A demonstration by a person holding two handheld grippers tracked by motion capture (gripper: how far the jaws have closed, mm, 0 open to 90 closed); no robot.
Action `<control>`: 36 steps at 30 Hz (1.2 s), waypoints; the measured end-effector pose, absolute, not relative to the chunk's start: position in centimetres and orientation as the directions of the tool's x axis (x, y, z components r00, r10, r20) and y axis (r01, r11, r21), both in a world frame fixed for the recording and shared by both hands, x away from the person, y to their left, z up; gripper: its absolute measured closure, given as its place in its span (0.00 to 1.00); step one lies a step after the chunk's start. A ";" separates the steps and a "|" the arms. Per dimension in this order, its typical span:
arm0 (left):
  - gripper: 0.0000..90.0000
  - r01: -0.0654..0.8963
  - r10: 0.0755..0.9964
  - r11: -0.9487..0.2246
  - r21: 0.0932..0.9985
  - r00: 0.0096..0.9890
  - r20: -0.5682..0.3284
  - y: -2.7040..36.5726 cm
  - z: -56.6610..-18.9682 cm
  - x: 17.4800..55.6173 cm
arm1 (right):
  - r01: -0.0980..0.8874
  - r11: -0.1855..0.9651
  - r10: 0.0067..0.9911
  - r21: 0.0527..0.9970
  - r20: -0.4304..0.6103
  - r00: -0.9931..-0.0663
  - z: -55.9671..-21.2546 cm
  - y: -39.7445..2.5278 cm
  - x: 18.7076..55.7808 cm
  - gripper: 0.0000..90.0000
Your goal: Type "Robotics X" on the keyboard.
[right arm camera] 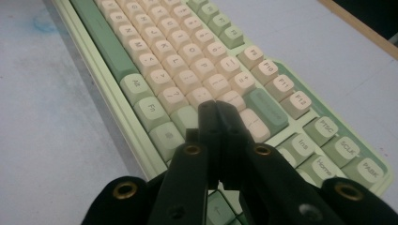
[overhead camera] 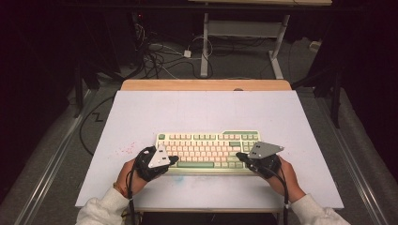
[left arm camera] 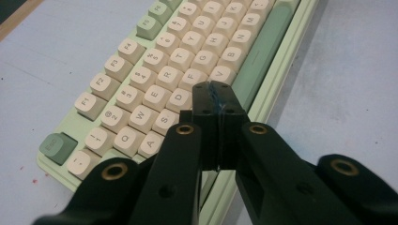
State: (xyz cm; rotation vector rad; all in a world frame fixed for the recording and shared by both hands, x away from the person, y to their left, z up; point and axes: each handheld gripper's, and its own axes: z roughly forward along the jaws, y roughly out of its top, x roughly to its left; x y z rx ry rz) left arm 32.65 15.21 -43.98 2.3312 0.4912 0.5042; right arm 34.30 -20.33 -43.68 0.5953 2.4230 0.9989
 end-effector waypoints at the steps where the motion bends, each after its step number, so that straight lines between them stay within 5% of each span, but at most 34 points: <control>1: 0.97 0.205 0.473 -0.690 0.694 0.853 0.218 15.2 -44.0 32.6 | 0.212 0.653 0.535 0.727 -0.244 -0.809 -43.8 -20.2 34.5 1.00; 36: 0.97 0.238 0.513 -0.668 0.705 0.834 0.204 15.9 -43.6 34.0 | 0.248 0.685 0.539 0.685 -0.247 -0.805 -45.3 -19.4 35.2 1.00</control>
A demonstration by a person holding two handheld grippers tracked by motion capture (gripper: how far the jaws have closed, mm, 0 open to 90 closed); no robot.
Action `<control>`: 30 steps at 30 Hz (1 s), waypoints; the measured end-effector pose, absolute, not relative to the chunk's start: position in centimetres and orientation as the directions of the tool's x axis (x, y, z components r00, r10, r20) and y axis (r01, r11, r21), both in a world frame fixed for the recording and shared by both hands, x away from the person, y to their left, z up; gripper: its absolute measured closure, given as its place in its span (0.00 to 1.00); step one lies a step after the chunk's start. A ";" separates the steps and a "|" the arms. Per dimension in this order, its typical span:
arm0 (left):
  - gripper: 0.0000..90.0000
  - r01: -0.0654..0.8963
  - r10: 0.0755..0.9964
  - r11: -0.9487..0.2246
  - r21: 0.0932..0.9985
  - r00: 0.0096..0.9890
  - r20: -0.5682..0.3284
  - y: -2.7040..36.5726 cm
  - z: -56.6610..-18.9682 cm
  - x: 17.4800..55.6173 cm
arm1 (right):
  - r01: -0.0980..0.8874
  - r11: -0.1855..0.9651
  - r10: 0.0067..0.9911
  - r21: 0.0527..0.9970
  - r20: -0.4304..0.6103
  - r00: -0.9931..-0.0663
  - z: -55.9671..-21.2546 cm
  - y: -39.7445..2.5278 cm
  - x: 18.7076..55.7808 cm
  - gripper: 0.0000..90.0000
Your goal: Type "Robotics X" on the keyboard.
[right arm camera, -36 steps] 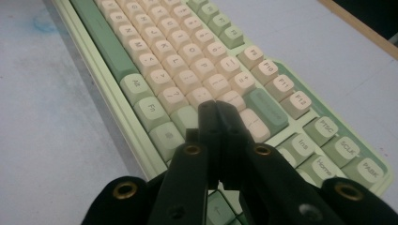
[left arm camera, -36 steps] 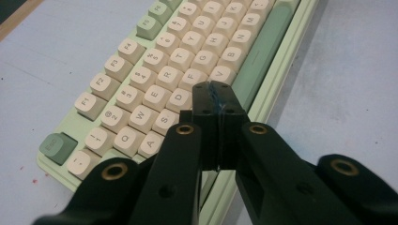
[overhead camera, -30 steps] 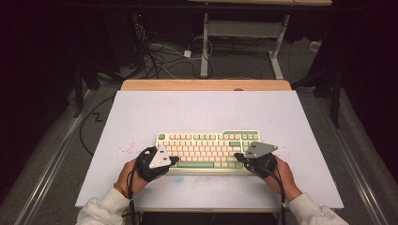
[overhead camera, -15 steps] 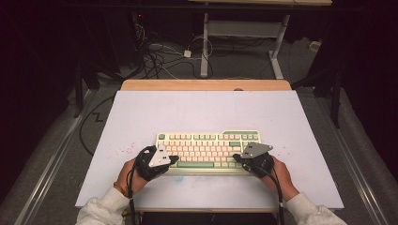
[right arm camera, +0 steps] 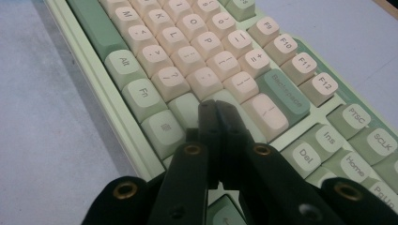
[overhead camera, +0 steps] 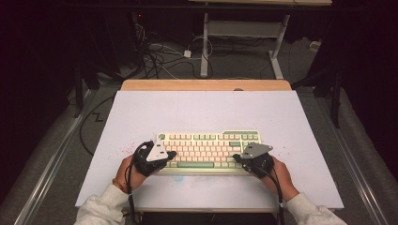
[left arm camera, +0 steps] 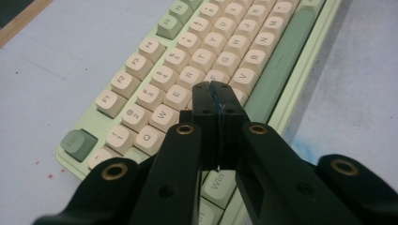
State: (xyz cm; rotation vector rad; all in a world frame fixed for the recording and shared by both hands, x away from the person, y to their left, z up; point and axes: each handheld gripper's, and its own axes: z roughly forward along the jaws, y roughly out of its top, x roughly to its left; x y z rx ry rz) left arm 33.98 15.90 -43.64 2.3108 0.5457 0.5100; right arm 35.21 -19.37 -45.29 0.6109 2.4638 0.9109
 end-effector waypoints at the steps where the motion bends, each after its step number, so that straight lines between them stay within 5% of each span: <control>1: 0.97 0.239 0.513 -0.669 0.703 0.834 0.204 15.9 -43.7 34.1 | 0.249 0.685 0.540 0.685 -0.247 -0.805 -45.3 -19.4 35.2 1.00; 30: 0.97 0.259 0.491 -0.693 0.672 0.853 0.177 14.8 -44.3 35.3 | 0.251 0.685 0.541 0.684 -0.247 -0.804 -45.3 -19.4 35.1 1.00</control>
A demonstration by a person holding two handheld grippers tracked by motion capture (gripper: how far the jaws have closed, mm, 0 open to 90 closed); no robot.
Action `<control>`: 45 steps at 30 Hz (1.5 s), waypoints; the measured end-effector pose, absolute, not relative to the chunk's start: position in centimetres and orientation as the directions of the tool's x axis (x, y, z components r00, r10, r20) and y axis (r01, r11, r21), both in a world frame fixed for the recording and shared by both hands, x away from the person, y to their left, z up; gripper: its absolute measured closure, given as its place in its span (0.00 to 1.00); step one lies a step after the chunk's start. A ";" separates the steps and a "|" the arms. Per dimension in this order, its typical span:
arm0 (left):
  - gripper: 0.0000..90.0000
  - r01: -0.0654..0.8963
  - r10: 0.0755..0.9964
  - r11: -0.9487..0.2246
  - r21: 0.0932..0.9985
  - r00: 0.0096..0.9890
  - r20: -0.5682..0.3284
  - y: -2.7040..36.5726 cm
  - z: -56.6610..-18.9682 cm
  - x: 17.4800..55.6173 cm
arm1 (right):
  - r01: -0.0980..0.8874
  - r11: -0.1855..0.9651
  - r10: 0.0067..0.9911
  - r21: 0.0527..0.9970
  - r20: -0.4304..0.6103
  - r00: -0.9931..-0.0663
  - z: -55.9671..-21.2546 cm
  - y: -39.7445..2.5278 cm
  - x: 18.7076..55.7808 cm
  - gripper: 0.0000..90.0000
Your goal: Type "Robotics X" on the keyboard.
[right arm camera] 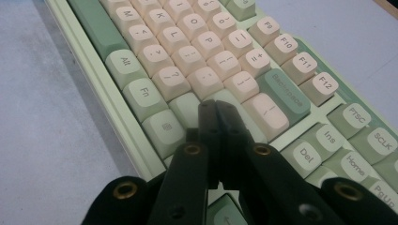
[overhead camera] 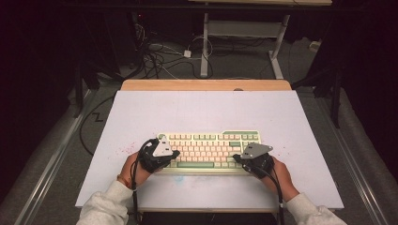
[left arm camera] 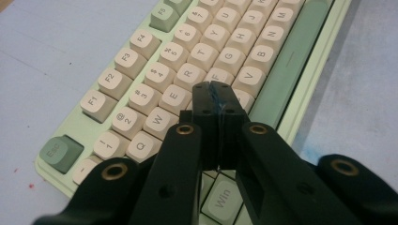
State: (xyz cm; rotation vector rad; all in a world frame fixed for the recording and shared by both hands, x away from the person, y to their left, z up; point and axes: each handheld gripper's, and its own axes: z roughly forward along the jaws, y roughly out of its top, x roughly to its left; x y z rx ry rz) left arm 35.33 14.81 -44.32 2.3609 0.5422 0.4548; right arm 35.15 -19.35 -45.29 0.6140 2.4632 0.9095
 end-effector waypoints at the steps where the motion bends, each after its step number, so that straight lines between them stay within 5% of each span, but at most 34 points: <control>1: 0.97 0.259 0.489 -0.695 0.670 0.854 0.176 14.8 -44.3 35.3 | 0.250 0.685 0.541 0.684 -0.247 -0.804 -45.3 -19.4 35.1 1.00; 45: 0.97 0.254 0.481 -0.703 0.664 0.858 0.181 14.3 -44.2 35.4 | 0.254 0.687 0.543 0.681 -0.249 -0.802 -45.3 -19.3 35.1 1.00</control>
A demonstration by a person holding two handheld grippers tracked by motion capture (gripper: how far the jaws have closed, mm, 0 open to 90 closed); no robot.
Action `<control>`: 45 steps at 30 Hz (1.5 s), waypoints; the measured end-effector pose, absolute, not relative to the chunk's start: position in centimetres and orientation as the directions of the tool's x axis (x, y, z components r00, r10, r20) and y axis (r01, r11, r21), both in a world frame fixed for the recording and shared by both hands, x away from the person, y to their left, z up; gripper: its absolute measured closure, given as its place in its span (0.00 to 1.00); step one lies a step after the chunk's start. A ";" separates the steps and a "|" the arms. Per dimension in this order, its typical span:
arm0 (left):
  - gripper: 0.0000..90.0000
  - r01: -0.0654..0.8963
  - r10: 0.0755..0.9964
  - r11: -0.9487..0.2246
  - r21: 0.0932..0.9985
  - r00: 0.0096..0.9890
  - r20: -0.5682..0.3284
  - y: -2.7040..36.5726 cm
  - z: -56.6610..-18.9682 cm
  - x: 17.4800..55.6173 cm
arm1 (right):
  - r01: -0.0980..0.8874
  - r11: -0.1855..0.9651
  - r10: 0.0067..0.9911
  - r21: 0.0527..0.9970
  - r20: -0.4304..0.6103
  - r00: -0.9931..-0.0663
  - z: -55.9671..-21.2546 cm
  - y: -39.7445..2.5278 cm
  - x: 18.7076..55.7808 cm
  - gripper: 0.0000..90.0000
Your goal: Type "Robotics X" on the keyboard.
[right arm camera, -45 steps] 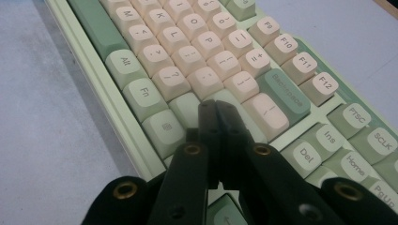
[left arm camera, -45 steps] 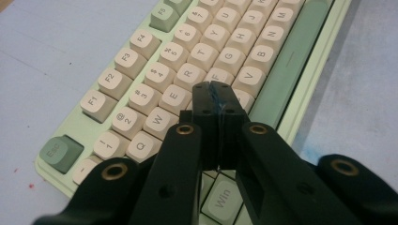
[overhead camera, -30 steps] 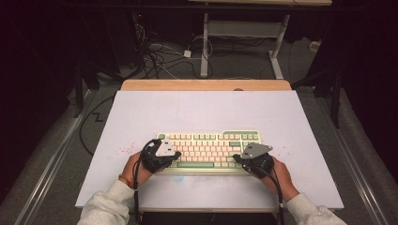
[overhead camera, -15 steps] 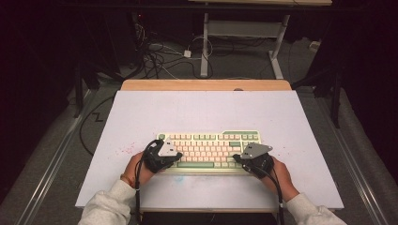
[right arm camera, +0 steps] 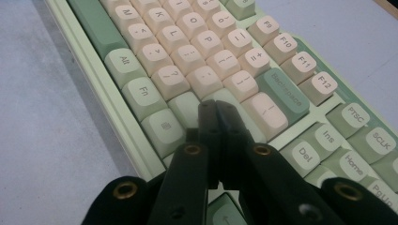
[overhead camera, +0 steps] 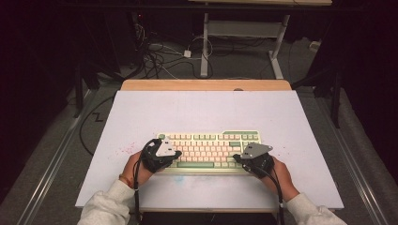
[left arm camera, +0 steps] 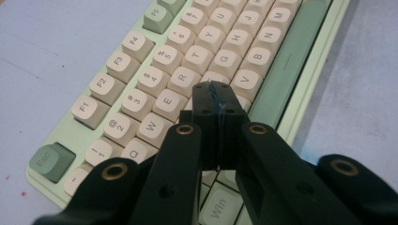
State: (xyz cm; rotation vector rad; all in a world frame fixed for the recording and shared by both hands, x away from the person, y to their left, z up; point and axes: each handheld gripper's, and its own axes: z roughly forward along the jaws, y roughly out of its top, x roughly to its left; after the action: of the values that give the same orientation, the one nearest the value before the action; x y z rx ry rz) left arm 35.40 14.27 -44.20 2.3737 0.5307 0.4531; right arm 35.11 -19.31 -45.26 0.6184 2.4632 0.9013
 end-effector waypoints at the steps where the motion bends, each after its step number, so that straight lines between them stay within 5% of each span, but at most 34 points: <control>1: 0.97 0.252 0.479 -0.704 0.664 0.859 0.182 14.2 -44.2 35.4 | 0.254 0.687 0.544 0.681 -0.249 -0.802 -45.3 -19.3 35.1 1.00; 22: 0.97 0.239 0.492 -0.687 0.686 0.848 0.198 14.6 -43.4 35.0 | 0.253 0.691 0.540 0.677 -0.251 -0.804 -45.1 -19.4 35.2 1.00; 45: 0.90 0.213 0.544 -0.641 0.737 0.804 0.241 15.3 -42.8 34.7 | 0.203 0.579 0.597 0.790 -0.241 -0.765 -42.1 -20.7 34.3 0.93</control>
State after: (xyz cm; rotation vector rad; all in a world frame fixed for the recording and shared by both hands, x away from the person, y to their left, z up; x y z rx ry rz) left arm 34.67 15.34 -42.80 2.2555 0.5550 0.5844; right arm 34.26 -20.69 -42.14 0.6391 2.3215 1.0735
